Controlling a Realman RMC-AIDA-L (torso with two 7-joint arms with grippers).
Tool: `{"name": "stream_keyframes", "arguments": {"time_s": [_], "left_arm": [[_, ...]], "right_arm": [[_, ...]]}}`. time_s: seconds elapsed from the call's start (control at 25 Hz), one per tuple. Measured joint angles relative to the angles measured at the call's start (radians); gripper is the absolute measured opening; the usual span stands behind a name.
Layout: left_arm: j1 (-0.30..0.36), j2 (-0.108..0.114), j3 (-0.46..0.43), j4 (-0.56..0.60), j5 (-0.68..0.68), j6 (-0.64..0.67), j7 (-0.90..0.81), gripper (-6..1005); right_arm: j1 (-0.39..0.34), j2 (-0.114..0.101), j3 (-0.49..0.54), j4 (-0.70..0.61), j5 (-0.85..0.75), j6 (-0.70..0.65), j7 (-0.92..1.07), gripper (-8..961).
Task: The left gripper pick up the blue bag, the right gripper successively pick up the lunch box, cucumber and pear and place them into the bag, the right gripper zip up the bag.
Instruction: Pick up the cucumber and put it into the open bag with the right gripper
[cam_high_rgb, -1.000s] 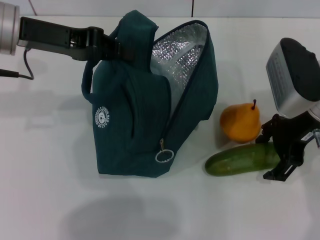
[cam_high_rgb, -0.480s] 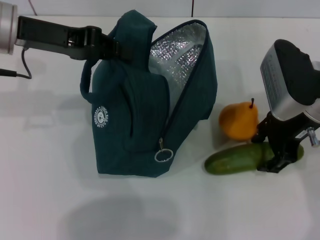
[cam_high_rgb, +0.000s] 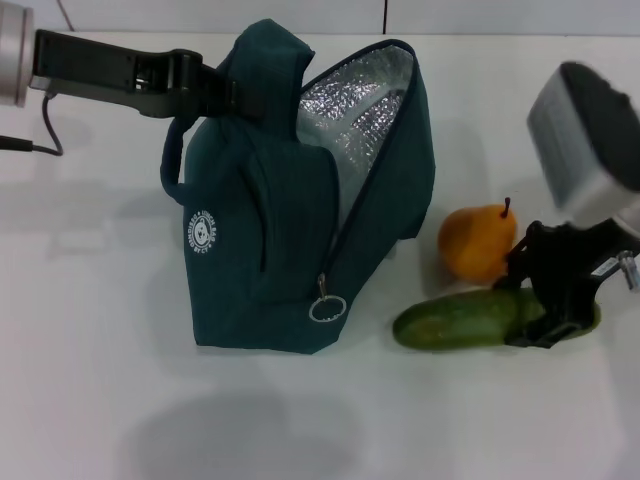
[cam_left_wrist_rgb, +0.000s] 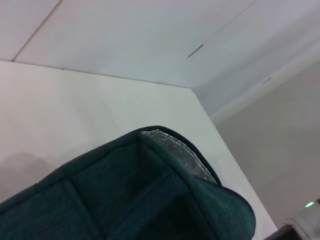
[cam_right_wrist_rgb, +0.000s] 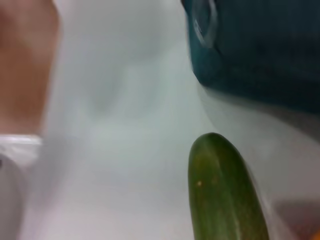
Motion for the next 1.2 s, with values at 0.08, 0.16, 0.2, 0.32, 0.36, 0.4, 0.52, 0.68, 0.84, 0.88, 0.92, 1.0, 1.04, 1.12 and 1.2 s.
{"name": "stream_keyframes", "arguments": {"time_s": [0.08, 0.16, 0.2, 0.32, 0.36, 0.4, 0.52, 0.68, 0.84, 0.88, 0.92, 1.0, 1.04, 1.12, 1.2], "left_arm": [[0.000, 0.000, -0.001, 0.000, 0.000, 0.000, 0.000, 39], [-0.001, 0.000, -0.001, 0.000, 0.000, 0.000, 0.000, 39], [-0.002, 0.000, -0.001, -0.001, 0.000, -0.001, 0.000, 39], [-0.002, 0.000, -0.001, -0.001, 0.000, -0.001, 0.001, 39], [-0.002, 0.000, -0.001, -0.001, 0.000, -0.002, 0.001, 39], [-0.002, 0.000, -0.001, -0.001, 0.000, -0.002, 0.000, 39], [-0.002, 0.000, -0.001, -0.001, -0.001, -0.001, 0.000, 39], [0.000, 0.000, 0.001, -0.001, -0.002, -0.001, 0.000, 39], [0.001, 0.000, 0.001, -0.001, -0.004, 0.000, 0.000, 39], [0.002, 0.000, 0.002, -0.001, -0.004, 0.000, 0.000, 39], [0.002, 0.000, 0.002, -0.001, -0.005, 0.000, 0.000, 39], [0.001, 0.000, 0.003, -0.001, -0.005, 0.000, 0.001, 39], [0.001, 0.000, 0.002, -0.001, -0.005, 0.000, 0.001, 39], [0.001, 0.000, 0.002, -0.001, -0.005, 0.000, 0.000, 39], [0.001, 0.000, 0.002, -0.001, -0.004, 0.001, 0.000, 39]], "right_arm": [[0.005, -0.002, 0.062, -0.018, 0.042, -0.068, -0.019, 561], [0.014, -0.002, 0.149, -0.031, 0.082, -0.143, -0.034, 561], [0.018, -0.003, 0.187, -0.032, 0.098, -0.176, -0.038, 562], [0.024, -0.009, 0.343, -0.023, 0.164, -0.277, -0.061, 562], [0.024, -0.012, 0.376, -0.019, 0.181, -0.298, -0.067, 562], [0.024, -0.019, 0.433, -0.007, 0.217, -0.336, -0.074, 562], [0.023, -0.048, 0.541, 0.038, 0.307, -0.407, -0.079, 562], [0.004, -0.095, 0.638, 0.141, 0.441, -0.439, -0.080, 562], [-0.015, -0.115, 0.723, 0.303, 0.583, -0.395, -0.087, 563], [-0.020, -0.112, 0.738, 0.347, 0.616, -0.372, -0.096, 563], [-0.026, -0.105, 0.740, 0.371, 0.636, -0.354, -0.108, 563], [-0.039, -0.076, 0.742, 0.401, 0.667, -0.312, -0.144, 563], [-0.044, -0.057, 0.744, 0.404, 0.676, -0.289, -0.162, 563], [-0.051, -0.012, 0.742, 0.411, 0.694, -0.233, -0.208, 563], [-0.050, 0.005, 0.724, 0.441, 0.725, -0.188, -0.254, 563]]}}
